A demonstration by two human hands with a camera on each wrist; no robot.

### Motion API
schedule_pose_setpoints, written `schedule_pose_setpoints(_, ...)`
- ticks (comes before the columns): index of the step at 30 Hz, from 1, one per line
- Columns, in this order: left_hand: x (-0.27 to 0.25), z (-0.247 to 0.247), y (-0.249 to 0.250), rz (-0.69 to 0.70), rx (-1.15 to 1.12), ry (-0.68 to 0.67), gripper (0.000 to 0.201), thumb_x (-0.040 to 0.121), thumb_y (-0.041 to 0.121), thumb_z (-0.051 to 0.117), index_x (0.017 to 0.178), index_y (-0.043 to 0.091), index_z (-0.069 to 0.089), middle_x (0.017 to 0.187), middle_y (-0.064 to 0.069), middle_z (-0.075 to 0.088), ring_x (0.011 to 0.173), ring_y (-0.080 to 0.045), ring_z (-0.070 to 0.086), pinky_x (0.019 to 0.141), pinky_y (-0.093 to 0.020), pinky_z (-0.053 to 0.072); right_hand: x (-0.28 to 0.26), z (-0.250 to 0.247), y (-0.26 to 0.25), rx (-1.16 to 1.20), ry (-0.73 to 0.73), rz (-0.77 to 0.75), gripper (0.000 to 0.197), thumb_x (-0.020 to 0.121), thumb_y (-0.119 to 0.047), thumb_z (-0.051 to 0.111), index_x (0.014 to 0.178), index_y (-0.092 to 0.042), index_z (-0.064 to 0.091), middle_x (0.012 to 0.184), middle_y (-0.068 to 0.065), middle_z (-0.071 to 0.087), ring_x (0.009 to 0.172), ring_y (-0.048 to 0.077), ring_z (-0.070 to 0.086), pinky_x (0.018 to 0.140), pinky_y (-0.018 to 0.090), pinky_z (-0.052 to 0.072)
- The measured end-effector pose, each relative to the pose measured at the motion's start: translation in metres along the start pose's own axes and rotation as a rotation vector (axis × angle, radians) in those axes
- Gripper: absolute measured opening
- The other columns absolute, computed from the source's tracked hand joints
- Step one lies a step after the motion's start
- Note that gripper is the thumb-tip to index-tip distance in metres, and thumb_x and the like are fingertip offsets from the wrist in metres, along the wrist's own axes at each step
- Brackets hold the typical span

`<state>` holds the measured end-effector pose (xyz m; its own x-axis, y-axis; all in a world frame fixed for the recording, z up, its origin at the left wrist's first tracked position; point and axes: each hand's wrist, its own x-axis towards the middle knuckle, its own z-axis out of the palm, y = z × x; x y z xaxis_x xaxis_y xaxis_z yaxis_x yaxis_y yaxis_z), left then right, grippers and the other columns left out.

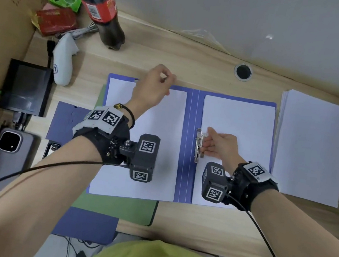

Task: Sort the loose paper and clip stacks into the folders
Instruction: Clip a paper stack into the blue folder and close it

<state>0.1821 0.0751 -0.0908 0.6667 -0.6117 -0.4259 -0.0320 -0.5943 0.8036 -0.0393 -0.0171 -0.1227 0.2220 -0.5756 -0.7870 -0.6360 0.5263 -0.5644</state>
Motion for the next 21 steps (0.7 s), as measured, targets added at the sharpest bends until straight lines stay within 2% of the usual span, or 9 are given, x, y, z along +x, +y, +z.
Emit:
schedule_pose_setpoints(2,0.002,-0.017,-0.01,-0.021,-0.078,0.108,0.018,0.095,0.028,0.044,0.092,0.018,0.059,0.069,0.004,0.061,0.06,-0.01,0.06,0.049,-0.024,0.038,0.001,-0.001,0.0,0.019,0.002,0.01,0.036,0.088,-0.033,0.066,0.077,0.001,0.067,0.062,0.011,0.068,0.051,0.019,0.069,0.05,0.026,0.056)
schedule_pose_setpoints(4,0.004,-0.03,-0.024,-0.069,-0.129,0.159,0.021,0.096,0.017,0.04,0.091,0.013,0.06,0.067,0.001,0.058,0.056,-0.013,0.053,0.041,-0.021,0.036,0.002,-0.001,0.0,0.032,-0.002,0.015,0.037,0.087,-0.035,0.066,0.076,0.001,0.067,0.061,0.01,0.068,0.051,0.019,0.069,0.054,0.028,0.059)
schedule_pose_setpoints(9,0.015,-0.042,-0.04,-0.181,-0.212,0.135,0.02,0.1,0.014,0.044,0.1,0.015,0.063,0.072,-0.002,0.059,0.034,-0.001,0.049,0.033,-0.014,0.033,0.003,0.0,0.002,0.034,0.024,0.009,0.038,0.085,-0.035,0.069,0.079,0.003,0.068,0.062,0.011,0.068,0.051,0.019,0.069,0.055,0.029,0.06)
schedule_pose_setpoints(12,0.022,-0.049,-0.056,-0.178,-0.064,0.226,0.009,0.088,0.031,0.063,0.08,0.03,0.067,0.073,0.006,0.063,0.06,-0.01,0.057,0.053,-0.02,0.044,0.003,0.001,0.004,0.046,0.06,0.007,0.036,0.085,-0.034,0.07,0.078,0.001,0.069,0.062,0.011,0.069,0.052,0.02,0.069,0.055,0.03,0.06)
schedule_pose_setpoints(13,0.023,-0.052,-0.061,-0.186,0.022,0.258,0.006,0.083,0.036,0.066,0.08,0.031,0.068,0.074,0.009,0.064,0.068,-0.013,0.058,0.061,-0.023,0.046,0.003,0.001,0.004,0.048,0.065,0.006,0.035,0.085,-0.034,0.07,0.077,0.001,0.069,0.063,0.011,0.069,0.052,0.02,0.069,0.055,0.03,0.06)
schedule_pose_setpoints(15,0.021,-0.054,-0.066,-0.187,0.182,0.309,0.011,0.08,0.039,0.069,0.087,0.031,0.069,0.077,0.01,0.063,0.078,-0.016,0.059,0.069,-0.027,0.047,0.003,0.002,0.004,0.044,0.069,0.006,0.035,0.084,-0.034,0.07,0.076,0.0,0.069,0.063,0.011,0.069,0.053,0.02,0.069,0.055,0.03,0.059)
schedule_pose_setpoints(17,0.018,-0.052,-0.067,-0.163,0.289,0.345,0.015,0.08,0.04,0.069,0.091,0.03,0.067,0.086,0.007,0.065,0.082,-0.018,0.06,0.069,-0.029,0.045,0.003,0.003,0.004,0.045,0.073,0.009,0.035,0.084,-0.034,0.07,0.076,-0.001,0.069,0.064,0.011,0.069,0.054,0.02,0.069,0.055,0.03,0.059)
schedule_pose_setpoints(19,0.016,-0.051,-0.066,-0.143,0.341,0.392,0.022,0.079,0.043,0.07,0.094,0.029,0.064,0.103,0.0,0.063,0.088,-0.023,0.061,0.07,-0.033,0.046,0.003,0.004,0.004,0.05,0.077,0.007,0.034,0.085,-0.033,0.07,0.075,-0.001,0.069,0.064,0.011,0.069,0.054,0.02,0.068,0.054,0.029,0.059)
schedule_pose_setpoints(21,0.017,-0.052,-0.066,-0.163,0.388,0.41,0.035,0.078,0.046,0.07,0.106,0.026,0.061,0.119,-0.006,0.053,0.104,-0.026,0.056,0.081,-0.038,0.047,0.002,0.004,0.002,0.044,0.081,0.008,0.032,0.085,-0.032,0.069,0.074,-0.002,0.068,0.065,0.011,0.069,0.055,0.021,0.068,0.054,0.03,0.059)
